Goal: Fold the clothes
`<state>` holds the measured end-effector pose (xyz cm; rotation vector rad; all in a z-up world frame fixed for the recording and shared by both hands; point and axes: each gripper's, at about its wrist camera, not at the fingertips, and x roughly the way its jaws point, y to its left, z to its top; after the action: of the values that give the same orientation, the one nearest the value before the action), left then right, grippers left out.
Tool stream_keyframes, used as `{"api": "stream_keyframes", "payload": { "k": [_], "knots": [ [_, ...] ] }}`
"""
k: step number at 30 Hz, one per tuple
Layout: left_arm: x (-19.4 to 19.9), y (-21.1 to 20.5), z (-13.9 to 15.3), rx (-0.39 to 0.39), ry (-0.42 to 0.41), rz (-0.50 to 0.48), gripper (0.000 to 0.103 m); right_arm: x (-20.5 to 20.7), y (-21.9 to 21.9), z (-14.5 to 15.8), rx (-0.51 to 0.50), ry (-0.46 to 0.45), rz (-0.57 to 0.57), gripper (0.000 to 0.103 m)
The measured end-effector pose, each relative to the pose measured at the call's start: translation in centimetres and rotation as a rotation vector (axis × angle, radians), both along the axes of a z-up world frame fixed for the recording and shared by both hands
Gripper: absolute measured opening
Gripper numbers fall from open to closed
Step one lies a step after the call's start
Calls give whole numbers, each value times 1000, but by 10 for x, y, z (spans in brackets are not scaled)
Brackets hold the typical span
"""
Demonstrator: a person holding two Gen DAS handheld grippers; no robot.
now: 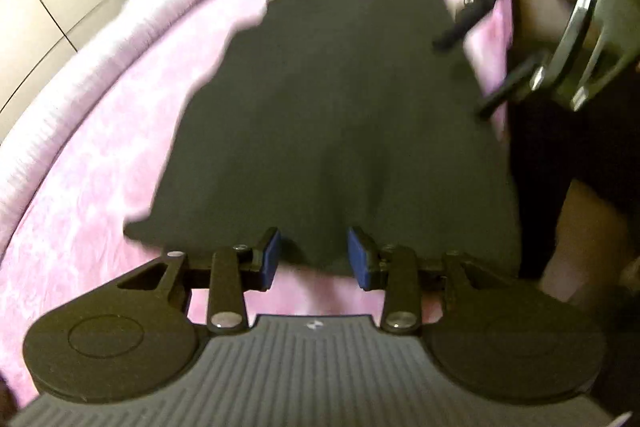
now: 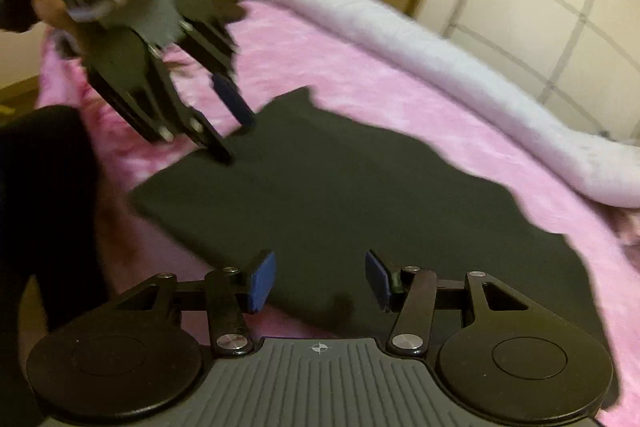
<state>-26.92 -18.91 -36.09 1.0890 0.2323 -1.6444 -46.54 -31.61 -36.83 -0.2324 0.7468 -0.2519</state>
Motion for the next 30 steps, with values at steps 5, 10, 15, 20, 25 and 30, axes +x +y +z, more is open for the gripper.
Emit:
{"api": "stream_keyframes", "payload": {
  "k": [5, 10, 15, 20, 25, 30],
  "knots": [
    [14, 18, 13, -48, 54, 66, 33, 5, 6, -4, 43, 26, -14, 52],
    [5, 9, 30, -113, 82, 48, 33, -6, 1, 10, 73, -80, -112, 52],
    [-5, -16, 16, -93, 84, 57, 35, -22, -46, 21, 81, -135, -287, 52],
    [-11, -38, -2, -49, 81, 82, 32, -54, -120, 7, 241, -140, -474, 52],
    [-6, -42, -1, -21, 101, 100, 32, -115, -174, 1, 240, -171, -593, 51],
    [-11, -31, -3, -24, 71, 90, 32, -176, -219, 0, 210, -210, -760, 52]
  ]
}}
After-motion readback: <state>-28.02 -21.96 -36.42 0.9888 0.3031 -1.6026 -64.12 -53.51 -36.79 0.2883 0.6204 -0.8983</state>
